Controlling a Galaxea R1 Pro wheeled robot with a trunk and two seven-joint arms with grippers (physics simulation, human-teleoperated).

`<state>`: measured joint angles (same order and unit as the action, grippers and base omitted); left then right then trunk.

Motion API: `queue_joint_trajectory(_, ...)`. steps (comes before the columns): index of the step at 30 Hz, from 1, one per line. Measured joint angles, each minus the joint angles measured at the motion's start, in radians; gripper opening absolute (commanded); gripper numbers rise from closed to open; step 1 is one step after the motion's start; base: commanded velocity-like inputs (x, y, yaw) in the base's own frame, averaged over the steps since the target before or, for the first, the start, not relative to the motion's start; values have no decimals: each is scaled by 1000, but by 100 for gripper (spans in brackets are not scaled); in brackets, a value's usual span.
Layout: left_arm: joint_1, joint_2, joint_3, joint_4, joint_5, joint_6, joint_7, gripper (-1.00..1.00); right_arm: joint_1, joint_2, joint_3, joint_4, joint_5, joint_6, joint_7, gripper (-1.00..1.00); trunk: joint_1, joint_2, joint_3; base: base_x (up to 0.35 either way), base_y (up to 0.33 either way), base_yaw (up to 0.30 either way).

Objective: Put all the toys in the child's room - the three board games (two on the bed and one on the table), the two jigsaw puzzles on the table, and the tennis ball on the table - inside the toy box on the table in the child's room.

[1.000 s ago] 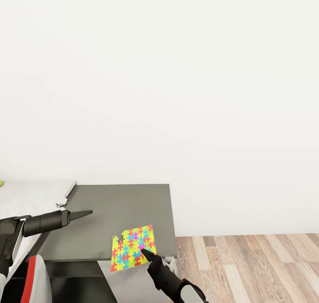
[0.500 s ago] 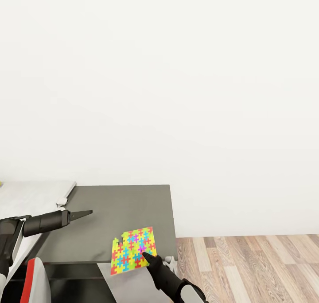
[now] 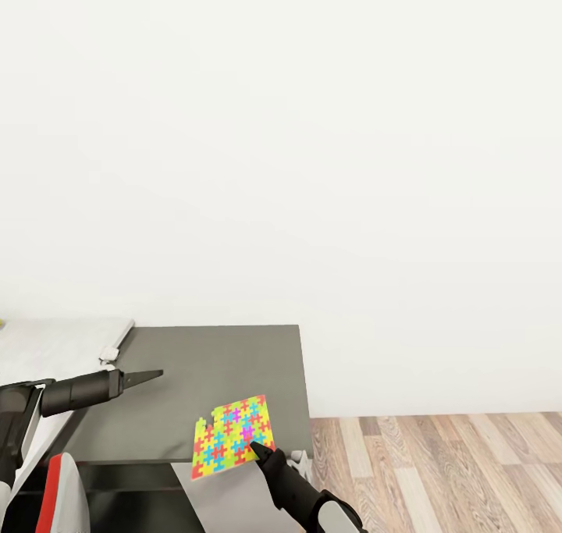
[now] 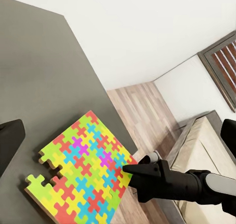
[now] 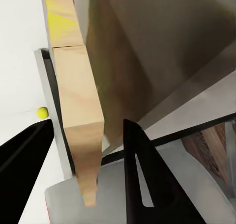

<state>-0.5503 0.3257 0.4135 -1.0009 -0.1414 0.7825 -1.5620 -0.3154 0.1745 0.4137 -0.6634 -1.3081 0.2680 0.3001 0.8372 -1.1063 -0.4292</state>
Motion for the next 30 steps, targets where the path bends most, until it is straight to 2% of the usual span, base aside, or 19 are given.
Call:
queue_joint_trajectory(11, 0, 0, 0, 0, 0, 0, 0, 100, 0, 0, 1, -6, 2, -3, 6, -100, 0, 0, 0, -73, -9, 0)
queue_joint_trajectory(14, 0, 0, -2, -3, 0, 26, 0, 100, 0, 0, 5, -11, 3, -3, 14, -100, -4, 7, 3, -3, -2, 0)
queue_joint_trajectory(17, -1, 0, -7, -24, 0, 52, 0, 100, 0, 0, 7, -29, 8, -4, 54, -100, -15, 28, 12, -1, 0, 0)
queue_joint_trajectory(21, -1, 0, -7, -48, 0, 80, 0, 100, 0, 0, 30, -96, 49, -6, 142, -100, -31, 56, 25, 0, 0, 0)
queue_joint_trajectory(23, 0, 1, -7, -53, 0, 92, 0, 100, 0, 0, 37, -126, 87, -5, 173, -100, -38, 70, 31, 0, 0, 0)
queue_joint_trajectory(25, -1, 1, -8, -54, 0, 97, 0, 100, 0, 0, 39, -140, 124, -5, 186, -100, -46, 84, 38, 0, 0, 0)
queue_joint_trajectory(30, 0, 2, -9, -55, 0, 102, 0, 100, -15, 0, 37, -168, 153, -1, 188, -100, -65, 119, 53, 0, 0, 0)
